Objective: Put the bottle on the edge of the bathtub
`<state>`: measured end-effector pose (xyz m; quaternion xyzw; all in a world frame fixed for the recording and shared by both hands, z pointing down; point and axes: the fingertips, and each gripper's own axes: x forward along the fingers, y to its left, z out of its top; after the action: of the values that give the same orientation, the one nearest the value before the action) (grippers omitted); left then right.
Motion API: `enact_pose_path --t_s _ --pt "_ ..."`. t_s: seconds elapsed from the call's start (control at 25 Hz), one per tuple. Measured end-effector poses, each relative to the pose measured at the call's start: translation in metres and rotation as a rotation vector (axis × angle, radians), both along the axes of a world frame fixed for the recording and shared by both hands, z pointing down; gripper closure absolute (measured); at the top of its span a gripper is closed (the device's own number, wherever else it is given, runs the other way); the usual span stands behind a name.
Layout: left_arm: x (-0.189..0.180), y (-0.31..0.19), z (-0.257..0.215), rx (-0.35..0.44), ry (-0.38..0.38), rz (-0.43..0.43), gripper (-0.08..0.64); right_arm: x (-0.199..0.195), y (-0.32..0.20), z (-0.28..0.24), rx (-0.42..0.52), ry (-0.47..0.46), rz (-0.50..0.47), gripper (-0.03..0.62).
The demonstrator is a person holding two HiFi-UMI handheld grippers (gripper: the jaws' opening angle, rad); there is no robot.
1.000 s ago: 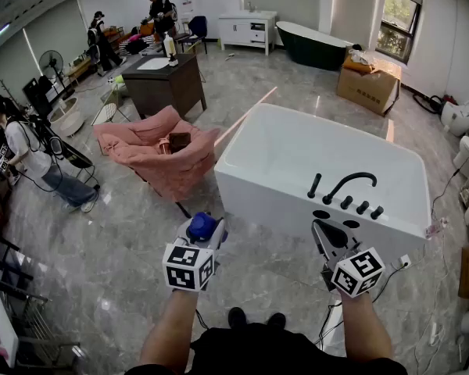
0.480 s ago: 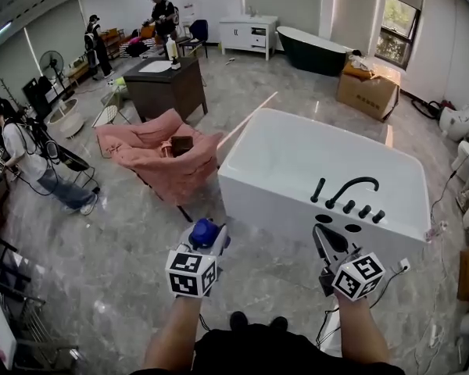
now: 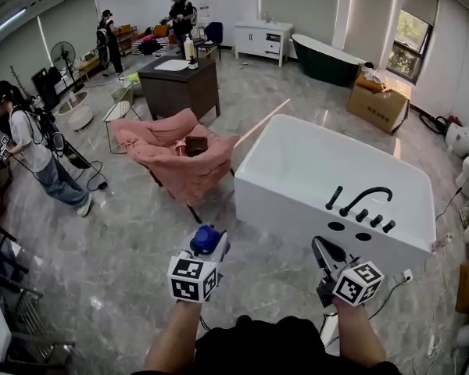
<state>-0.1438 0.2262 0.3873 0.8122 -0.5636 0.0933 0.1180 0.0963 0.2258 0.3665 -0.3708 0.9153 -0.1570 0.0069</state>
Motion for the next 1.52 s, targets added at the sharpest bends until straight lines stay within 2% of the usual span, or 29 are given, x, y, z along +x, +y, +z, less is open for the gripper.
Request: enact_pose_path --t_s 0.12,0.44,0.72,1.2,1.52 --pt "-0.016 0.005 0.005 -0.001 0.006 0.002 0.413 -0.018 0.006 0.008 -0.017 0.016 -0.009 0.58" --pt "-0.035 -0.007 0.019 -0.024 0.017 0.001 0.413 -0.024 -0.014 0.021 -0.055 0.054 0.021 0.58" --pt "-0.026 -0.035 0.024 -0.036 0.016 0.018 0.413 -0.035 -0.036 0.028 -0.071 0.066 -0.012 0.58" --pt "0.003 -0.11 0.037 -0.086 0.008 0.06 0.411 -0.02 -0.105 0.051 -0.146 0.054 -0.002 0.58" --pt "0.024 -0.176 0.049 -0.109 -0.005 0.072 0.411 0.0 -0.169 0.067 -0.166 0.038 -0.001 0.58"
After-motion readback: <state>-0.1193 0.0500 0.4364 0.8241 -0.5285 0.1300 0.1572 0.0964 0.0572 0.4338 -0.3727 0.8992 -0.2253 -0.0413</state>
